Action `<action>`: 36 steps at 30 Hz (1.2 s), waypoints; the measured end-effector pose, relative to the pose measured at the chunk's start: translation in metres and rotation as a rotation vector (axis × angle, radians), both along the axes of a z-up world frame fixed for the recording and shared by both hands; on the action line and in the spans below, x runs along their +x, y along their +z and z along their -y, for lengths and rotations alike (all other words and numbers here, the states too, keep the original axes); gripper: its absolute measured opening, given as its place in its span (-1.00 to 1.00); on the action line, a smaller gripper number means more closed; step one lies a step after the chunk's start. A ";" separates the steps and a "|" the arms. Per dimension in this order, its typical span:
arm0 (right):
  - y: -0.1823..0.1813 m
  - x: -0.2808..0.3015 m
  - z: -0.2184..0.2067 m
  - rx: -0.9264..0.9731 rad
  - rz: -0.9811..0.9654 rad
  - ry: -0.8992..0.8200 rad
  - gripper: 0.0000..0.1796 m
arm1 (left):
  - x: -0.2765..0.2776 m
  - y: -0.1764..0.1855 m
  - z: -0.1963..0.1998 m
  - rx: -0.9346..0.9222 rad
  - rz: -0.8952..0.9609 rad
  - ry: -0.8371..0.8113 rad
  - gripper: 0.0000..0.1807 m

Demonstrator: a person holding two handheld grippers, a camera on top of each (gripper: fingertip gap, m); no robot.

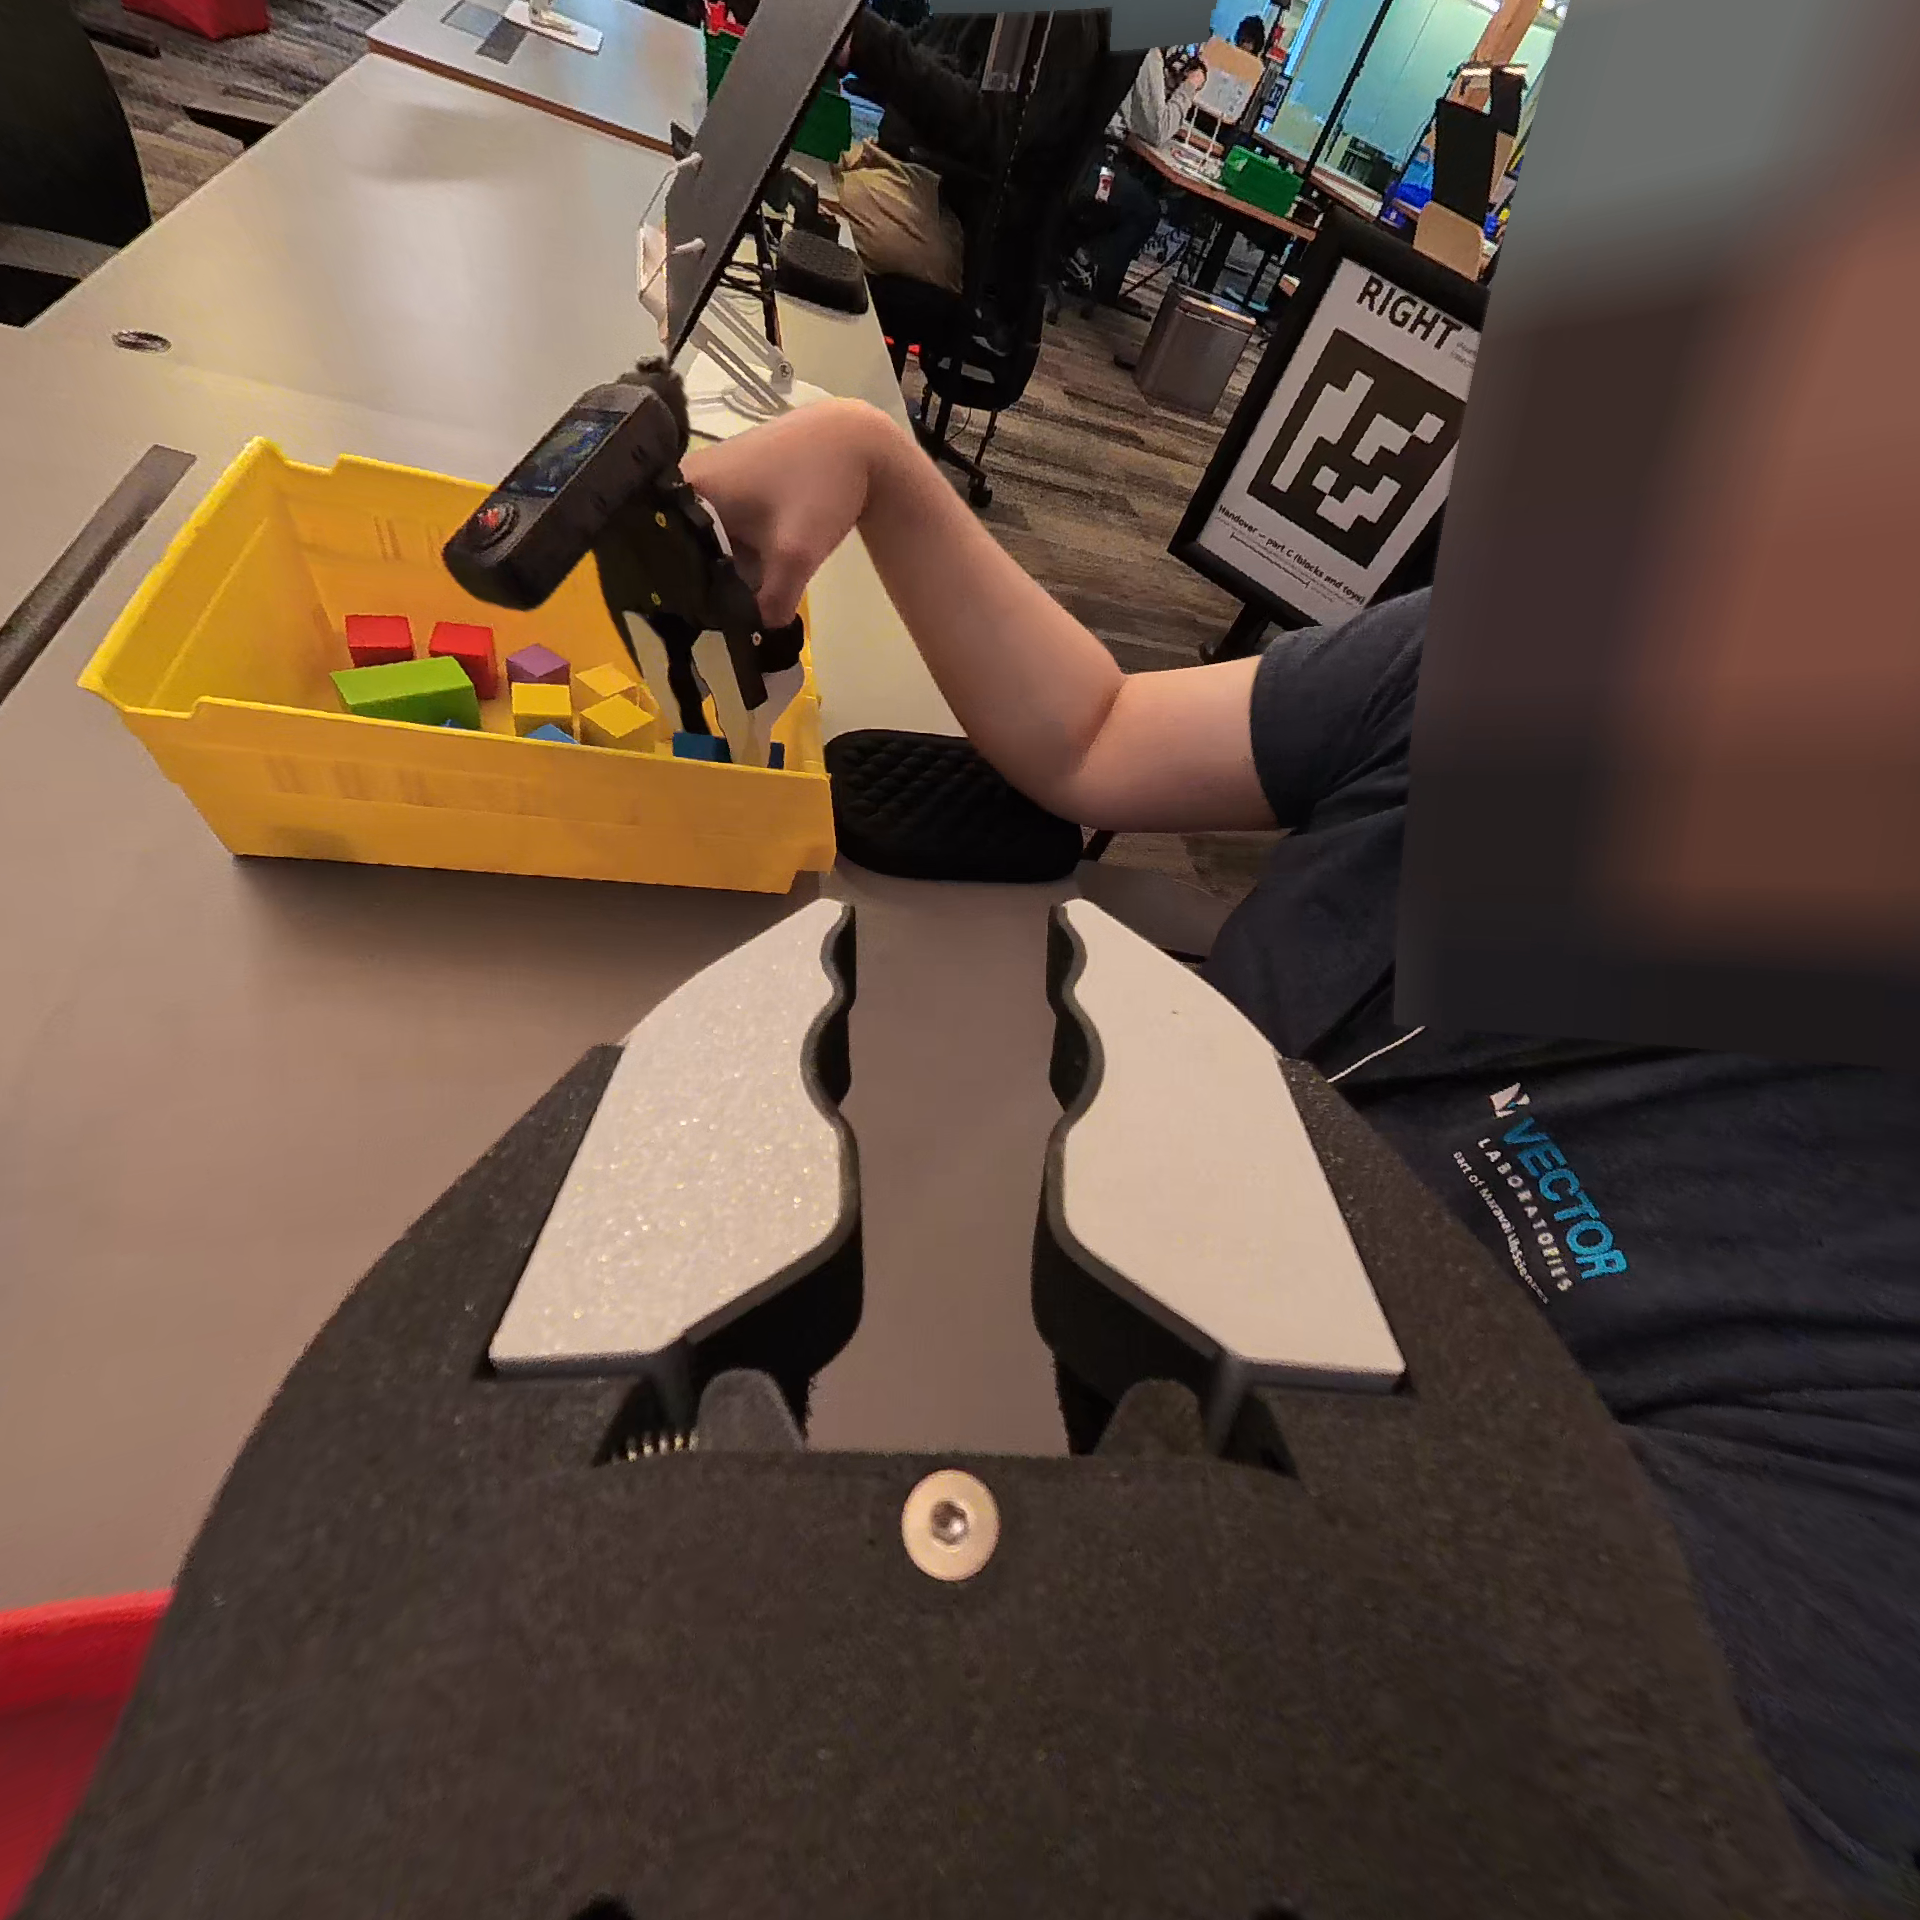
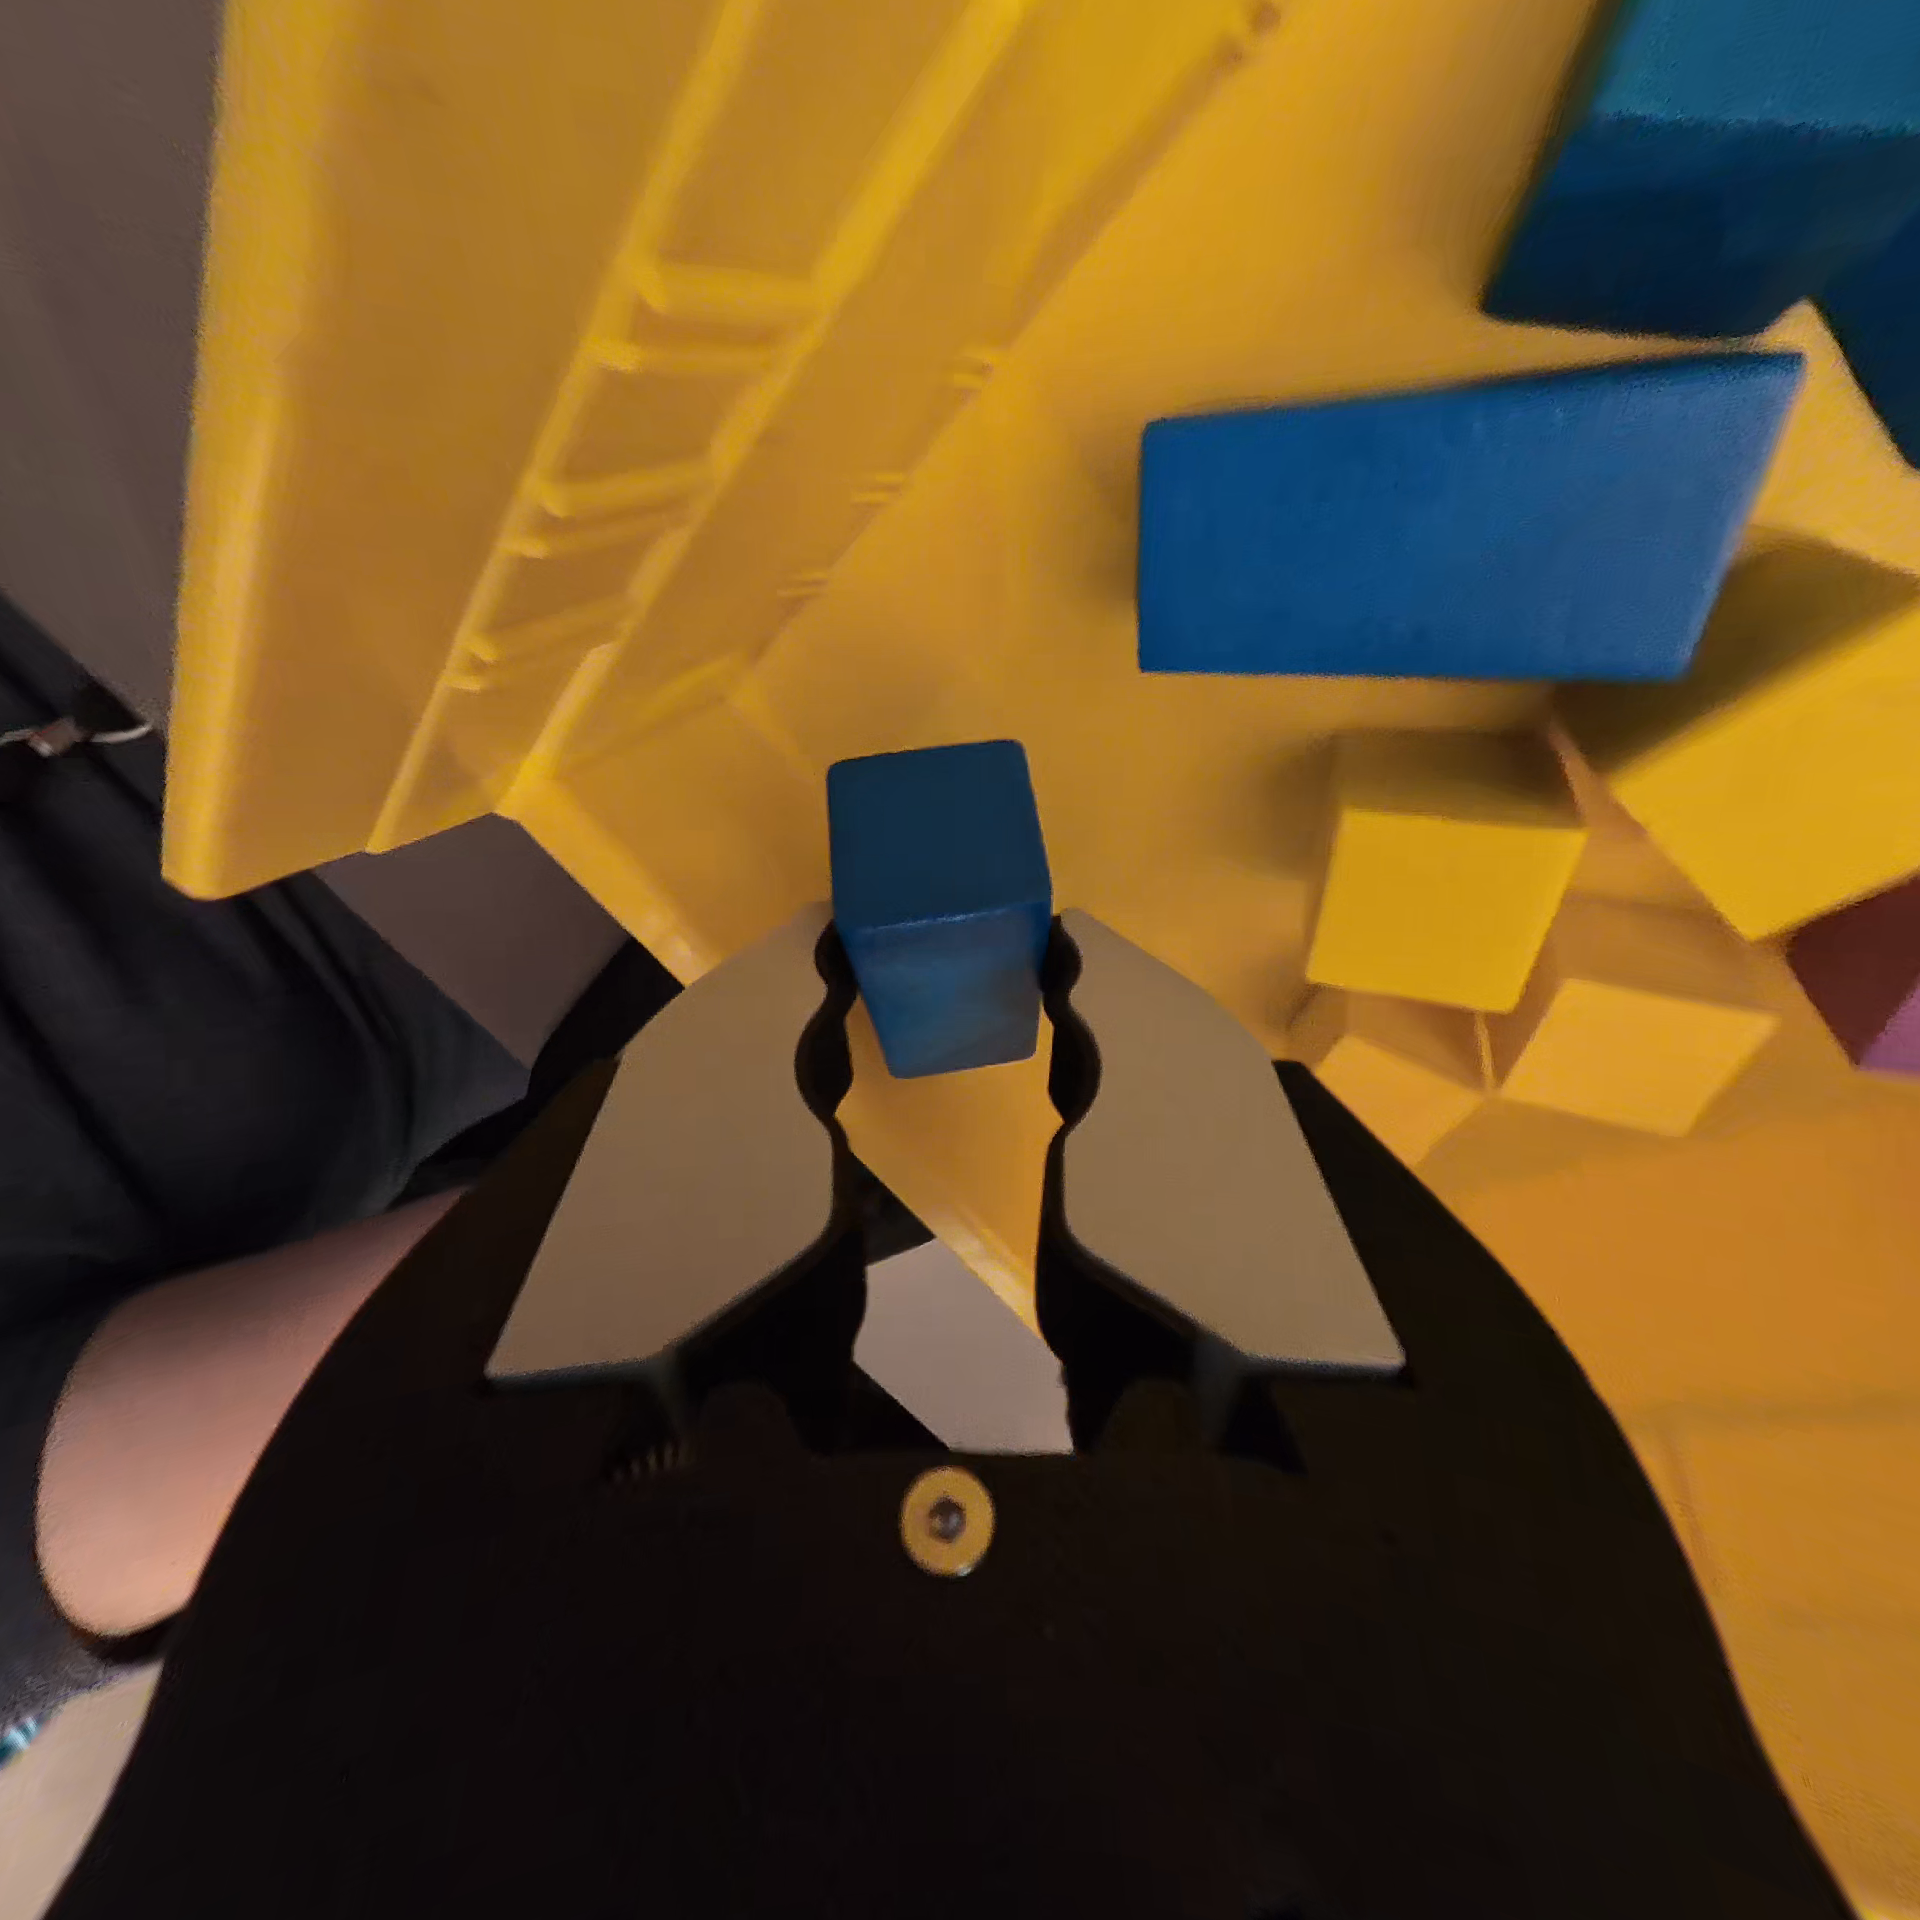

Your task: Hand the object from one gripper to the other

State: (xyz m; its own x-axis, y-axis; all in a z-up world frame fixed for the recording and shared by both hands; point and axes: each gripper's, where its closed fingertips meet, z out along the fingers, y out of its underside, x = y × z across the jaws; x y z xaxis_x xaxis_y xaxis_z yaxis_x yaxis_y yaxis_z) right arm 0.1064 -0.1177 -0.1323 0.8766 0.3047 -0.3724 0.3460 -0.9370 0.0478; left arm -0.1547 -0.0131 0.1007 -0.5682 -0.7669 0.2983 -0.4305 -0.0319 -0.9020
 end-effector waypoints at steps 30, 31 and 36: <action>-0.007 0.078 0.036 -0.017 0.569 0.509 -0.60 | -0.004 0.001 0.019 0.023 -0.027 -0.065 -0.62; -0.007 0.078 0.037 -0.023 0.575 0.519 -0.60 | -0.003 0.000 0.019 0.024 -0.032 -0.066 -0.62; -0.007 0.074 0.041 -0.045 0.561 0.532 -0.60 | -0.001 -0.006 0.021 0.041 -0.061 -0.072 -0.62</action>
